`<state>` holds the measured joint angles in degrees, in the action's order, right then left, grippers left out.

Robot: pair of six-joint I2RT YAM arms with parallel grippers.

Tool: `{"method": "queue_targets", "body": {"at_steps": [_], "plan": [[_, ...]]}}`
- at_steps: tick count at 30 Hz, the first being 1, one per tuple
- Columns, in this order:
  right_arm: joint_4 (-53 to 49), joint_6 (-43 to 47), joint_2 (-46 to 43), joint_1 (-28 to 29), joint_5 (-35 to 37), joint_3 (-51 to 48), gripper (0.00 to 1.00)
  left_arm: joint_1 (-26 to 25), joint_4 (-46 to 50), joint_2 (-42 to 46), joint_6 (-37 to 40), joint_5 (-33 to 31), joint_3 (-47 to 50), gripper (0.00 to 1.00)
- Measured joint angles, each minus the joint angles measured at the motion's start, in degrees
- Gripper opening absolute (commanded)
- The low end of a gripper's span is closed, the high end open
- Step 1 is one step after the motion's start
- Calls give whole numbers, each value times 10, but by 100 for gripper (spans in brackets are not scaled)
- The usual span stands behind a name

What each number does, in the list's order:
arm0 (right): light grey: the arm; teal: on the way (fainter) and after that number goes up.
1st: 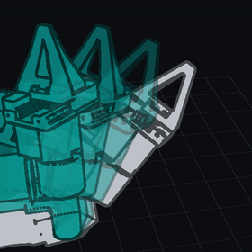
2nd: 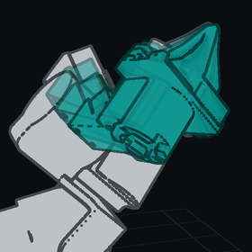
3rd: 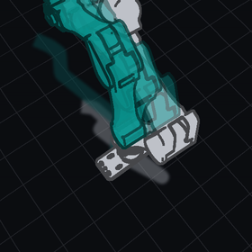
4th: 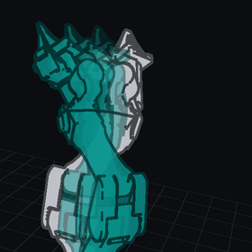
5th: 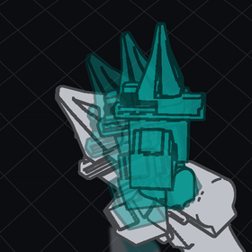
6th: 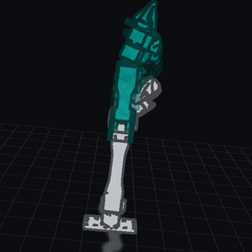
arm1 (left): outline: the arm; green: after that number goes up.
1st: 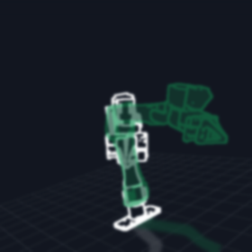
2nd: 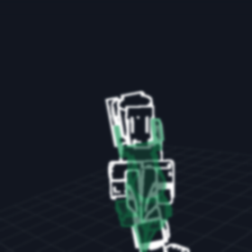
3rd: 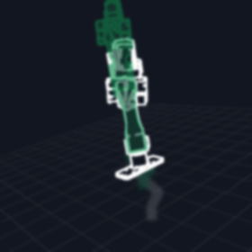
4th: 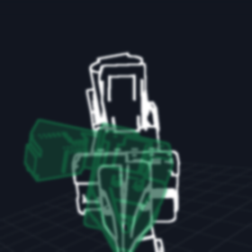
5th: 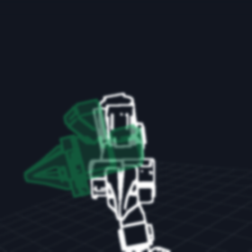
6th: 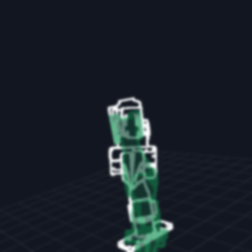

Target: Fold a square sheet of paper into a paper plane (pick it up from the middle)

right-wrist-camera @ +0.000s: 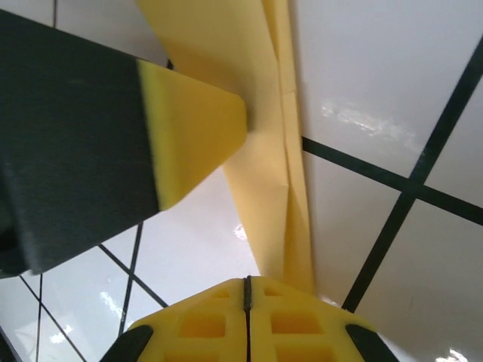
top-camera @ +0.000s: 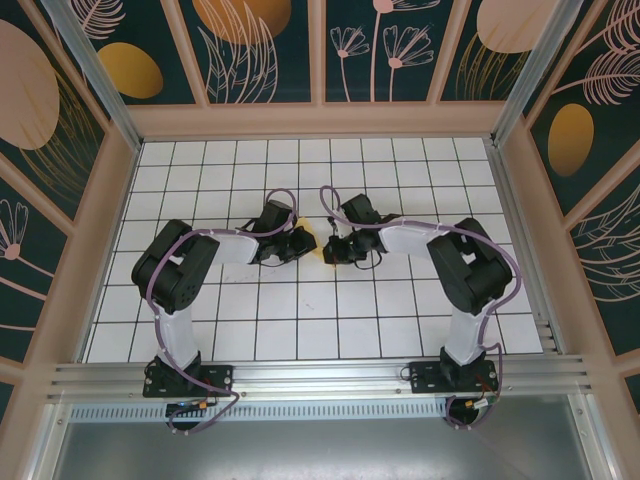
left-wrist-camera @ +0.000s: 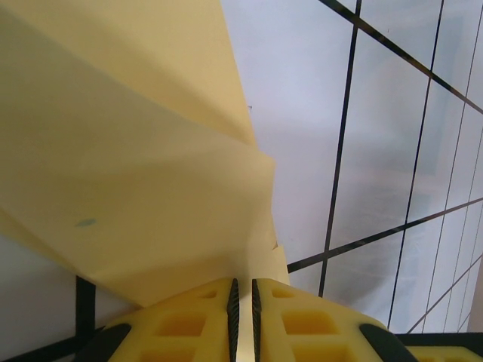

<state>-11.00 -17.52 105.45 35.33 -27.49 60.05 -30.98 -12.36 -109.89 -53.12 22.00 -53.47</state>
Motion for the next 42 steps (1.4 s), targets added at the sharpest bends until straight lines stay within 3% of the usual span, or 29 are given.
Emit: {"method": "queue_targets", "body": {"at_steps": [24,42], "plan": [[-21,7,3,3,24,-10,5,-1,8,0,5,-1,-4,16],[5,5,3,-11,4,-29,5,-1,10,-1,6,-2,-5,16]]}}
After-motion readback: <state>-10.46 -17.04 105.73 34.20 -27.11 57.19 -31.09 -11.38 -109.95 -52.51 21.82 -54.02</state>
